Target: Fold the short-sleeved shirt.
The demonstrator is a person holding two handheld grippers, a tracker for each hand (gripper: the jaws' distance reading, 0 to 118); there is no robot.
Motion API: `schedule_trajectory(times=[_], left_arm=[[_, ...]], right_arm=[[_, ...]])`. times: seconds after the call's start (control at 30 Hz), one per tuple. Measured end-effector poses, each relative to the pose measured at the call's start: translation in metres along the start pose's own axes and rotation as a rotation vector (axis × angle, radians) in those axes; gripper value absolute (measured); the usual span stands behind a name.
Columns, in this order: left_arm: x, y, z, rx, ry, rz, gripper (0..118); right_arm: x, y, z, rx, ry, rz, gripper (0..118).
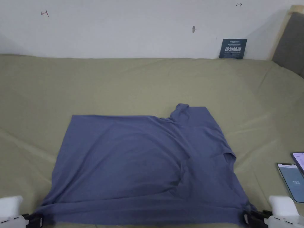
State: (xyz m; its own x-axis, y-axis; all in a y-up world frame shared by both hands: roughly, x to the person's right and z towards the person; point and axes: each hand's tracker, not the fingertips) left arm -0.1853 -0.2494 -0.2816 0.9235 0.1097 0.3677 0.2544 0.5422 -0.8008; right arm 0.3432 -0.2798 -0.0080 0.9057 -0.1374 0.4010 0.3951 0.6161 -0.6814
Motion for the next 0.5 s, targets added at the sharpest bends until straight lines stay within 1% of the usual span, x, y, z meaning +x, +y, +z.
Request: schedule_trajectory(times=[0.03, 0.07, 0.17, 0.27, 0.5], left_arm=[[0.0, 0.0, 0.001, -0.001, -0.009, 0.004, 7], [0.001, 0.001, 0.003, 0.0, -0.007, 0.003, 7], [-0.017, 0.012, 0.0, -0.001, -0.013, -0.015, 7], [-0.015, 0.023, 0.008, 0.007, -0.024, -0.03, 7], [0.0, 0.085, 0.015, 0.051, -0.036, -0.119, 7]], right_arm=[[0.002, -0.001, 0.0, -0.003, 0.05, -0.005, 12], [0.001, 0.0, 0.003, -0.001, 0.028, -0.005, 10], [-0.003, 0.004, 0.013, 0.018, 0.025, 0.029, 9], [-0.006, 0.016, 0.029, 0.053, 0.035, 0.021, 9], [-0.018, 0.08, 0.043, 0.133, 0.04, 0.06, 9]])
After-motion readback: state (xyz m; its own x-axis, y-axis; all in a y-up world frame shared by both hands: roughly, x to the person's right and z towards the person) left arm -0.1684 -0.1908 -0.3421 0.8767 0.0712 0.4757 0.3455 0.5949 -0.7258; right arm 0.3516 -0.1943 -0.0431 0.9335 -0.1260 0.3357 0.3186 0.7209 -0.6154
